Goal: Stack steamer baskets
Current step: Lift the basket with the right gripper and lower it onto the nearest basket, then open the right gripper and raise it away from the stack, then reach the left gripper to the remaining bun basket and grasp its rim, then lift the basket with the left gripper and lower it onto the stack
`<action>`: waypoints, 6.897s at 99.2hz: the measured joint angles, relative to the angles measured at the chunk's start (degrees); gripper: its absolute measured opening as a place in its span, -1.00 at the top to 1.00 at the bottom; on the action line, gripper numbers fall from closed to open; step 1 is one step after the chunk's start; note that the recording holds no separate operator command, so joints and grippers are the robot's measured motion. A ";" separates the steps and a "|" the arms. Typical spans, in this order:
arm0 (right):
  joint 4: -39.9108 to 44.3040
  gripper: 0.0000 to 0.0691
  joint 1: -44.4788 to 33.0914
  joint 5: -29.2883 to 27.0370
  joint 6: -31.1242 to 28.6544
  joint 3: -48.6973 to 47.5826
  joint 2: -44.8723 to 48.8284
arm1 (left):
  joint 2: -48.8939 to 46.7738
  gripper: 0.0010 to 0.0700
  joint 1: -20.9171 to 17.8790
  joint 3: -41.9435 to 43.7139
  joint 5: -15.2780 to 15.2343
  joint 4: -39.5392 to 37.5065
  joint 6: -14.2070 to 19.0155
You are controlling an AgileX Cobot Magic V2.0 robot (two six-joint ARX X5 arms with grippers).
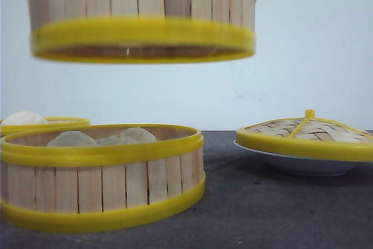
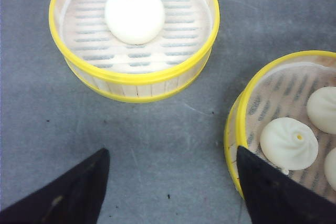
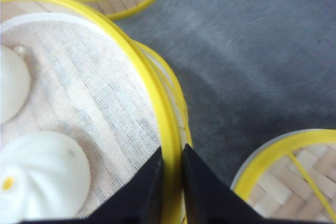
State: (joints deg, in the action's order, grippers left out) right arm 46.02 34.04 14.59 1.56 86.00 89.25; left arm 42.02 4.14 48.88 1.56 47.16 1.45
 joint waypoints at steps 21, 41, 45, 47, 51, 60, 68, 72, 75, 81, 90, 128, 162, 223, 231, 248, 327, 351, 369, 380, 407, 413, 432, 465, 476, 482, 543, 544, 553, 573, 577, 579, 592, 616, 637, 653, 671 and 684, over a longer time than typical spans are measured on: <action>-7.48 0.91 1.77 -0.81 -0.61 -2.19 0.57 | 0.00 -0.33 0.00 0.00 0.02 0.00 0.02; -9.97 0.91 2.82 -0.72 -1.84 -2.19 3.56 | 0.00 -0.33 0.00 0.00 0.02 0.00 0.02; -10.03 0.91 2.89 -0.74 -1.97 -2.19 4.50 | 0.00 -0.33 0.00 0.00 0.02 0.00 0.02; -10.03 0.91 2.95 -0.74 -1.99 -2.19 5.05 | 0.00 -0.33 0.00 0.00 0.02 0.00 0.00; -10.08 0.91 3.04 -0.76 -2.01 -2.19 5.97 | 0.00 -0.33 0.00 0.00 0.02 0.00 0.02; -10.45 0.91 3.10 -0.87 -1.99 -2.19 7.78 | 0.00 -0.33 0.00 0.00 0.02 0.00 0.02; -11.32 0.91 3.10 -0.85 -2.01 -2.19 9.07 | 0.00 -0.33 0.00 0.00 0.02 0.00 0.02; -11.98 0.91 3.10 -0.87 -2.01 -2.19 9.62 | 0.02 -0.33 0.00 0.00 0.02 0.00 0.02; -12.44 0.91 3.15 -0.87 -2.01 -2.19 9.94 | 0.00 -0.33 0.00 0.00 0.02 0.00 0.00; -13.16 0.91 3.30 -0.96 -2.03 -2.19 10.43 | 0.02 -0.33 0.00 0.00 0.02 0.02 0.02; -14.16 0.91 3.48 -0.98 -2.03 -2.19 11.02 | 0.02 -0.33 0.00 0.00 0.02 0.00 0.02; -13.18 0.91 3.52 -1.95 -2.47 -2.19 13.16 | 0.00 -0.33 0.00 0.00 0.02 0.02 0.00; -12.94 0.91 3.52 -3.63 -2.47 -2.19 13.16 | 0.00 -0.33 0.00 0.00 0.02 0.02 0.02; -13.18 0.90 3.72 -5.79 -2.47 -2.19 13.16 | 0.00 -0.33 0.00 0.00 0.02 0.42 0.02; -13.44 0.71 3.72 -5.84 -2.80 -2.19 13.16 | 0.00 -0.33 0.00 0.00 0.02 0.42 0.02; -14.62 -0.09 3.43 -5.81 -3.45 -2.16 13.16 | 0.00 -0.33 0.00 0.00 0.02 0.42 0.02; 4.76 -0.22 -1.81 -10.97 0.17 -11.39 -32.52 | 16.26 -0.33 -10.43 0.02 -2.89 -11.02 4.28; 7.91 -0.22 -3.15 -13.38 -2.08 -24.20 -46.29 | 32.06 -0.33 -14.45 4.35 -1.62 -19.54 5.44; 10.47 -0.22 -3.15 -14.86 -5.14 -24.76 -52.06 | 43.80 -0.33 -16.37 11.30 -1.64 -19.85 5.46; 10.62 -0.22 -3.13 -16.61 -6.82 -24.76 -53.35 | 49.07 -0.33 -16.55 14.43 -1.64 -19.87 5.44; 13.55 -0.22 -3.13 -20.83 -9.33 -24.76 -53.62 | 55.10 0.20 -16.65 17.03 -1.64 -20.83 5.38; 13.57 -0.22 -3.13 -20.83 -9.46 -24.76 -53.64 | 55.74 0.30 -16.65 17.09 -1.64 -21.42 5.35; 13.57 -0.22 -3.13 -21.00 -9.53 -24.76 -53.64 | 56.63 0.76 -16.61 17.16 -1.66 -23.06 5.66; 15.15 -0.22 -3.13 -22.29 -9.57 -24.76 -53.64 | 56.68 0.95 -17.16 18.93 -1.60 -21.92 5.31; 16.79 -0.22 -3.13 -23.52 -9.86 -24.76 -53.64 | 56.72 0.96 -17.27 23.47 -1.18 -17.40 3.91; 17.25 -0.22 -3.13 -24.87 -10.08 -24.76 -53.64 | 56.72 0.95 -17.31 26.82 -1.18 -14.23 3.04; 18.51 -0.22 -3.13 -28.15 -10.62 -24.76 -53.64 | 47.04 0.95 -14.08 48.26 12.26 9.18 -1.55; 18.49 -0.22 -3.13 -28.15 -10.62 -24.76 -53.64 | 46.64 0.95 -13.84 48.26 12.24 9.60 -1.73; 18.43 -0.22 -3.13 -28.15 -10.62 -24.76 -53.66 | 43.36 0.95 -11.74 48.26 12.28 12.76 -3.04; 18.43 -0.22 -3.13 -28.13 -10.62 -24.76 -53.64 | 37.44 0.95 -6.78 48.26 12.11 19.08 -3.87; 18.43 -0.22 -3.13 -28.13 -10.62 -24.76 -53.64 | 36.30 0.95 -5.29 48.26 12.13 20.09 -3.98; 18.43 -0.22 -3.13 -28.13 -10.62 -24.76 -53.64 | 35.80 0.95 -4.55 48.26 12.15 20.57 -4.02; 18.43 -0.22 -3.13 -28.13 -10.62 -24.76 -53.66 | 32.26 0.95 0.61 46.99 12.33 21.49 -4.26; 18.45 -0.22 -3.13 -28.13 -10.62 -24.76 -53.64 | 26.95 0.95 6.91 37.68 12.15 18.64 -4.07; 18.53 -0.22 -3.13 -28.13 -10.62 -24.76 -53.66 | 26.86 0.95 8.72 31.23 11.85 15.17 -3.19; 18.60 -0.22 -3.13 -28.13 -10.62 -25.20 -53.66 | 28.17 0.95 9.18 27.93 11.85 11.34 -2.38; 18.88 -0.22 -3.13 -28.13 -10.62 -25.29 -53.64 | 31.26 0.95 9.22 27.78 11.82 9.22 -1.86; 18.88 -0.22 -3.13 -28.13 -10.62 -25.31 -53.66 | 33.75 0.95 9.22 27.78 11.85 8.20 -1.86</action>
State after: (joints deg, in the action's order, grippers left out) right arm 64.90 30.92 -13.54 -9.06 60.69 35.59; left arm 75.77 13.37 76.66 13.41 55.35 -0.40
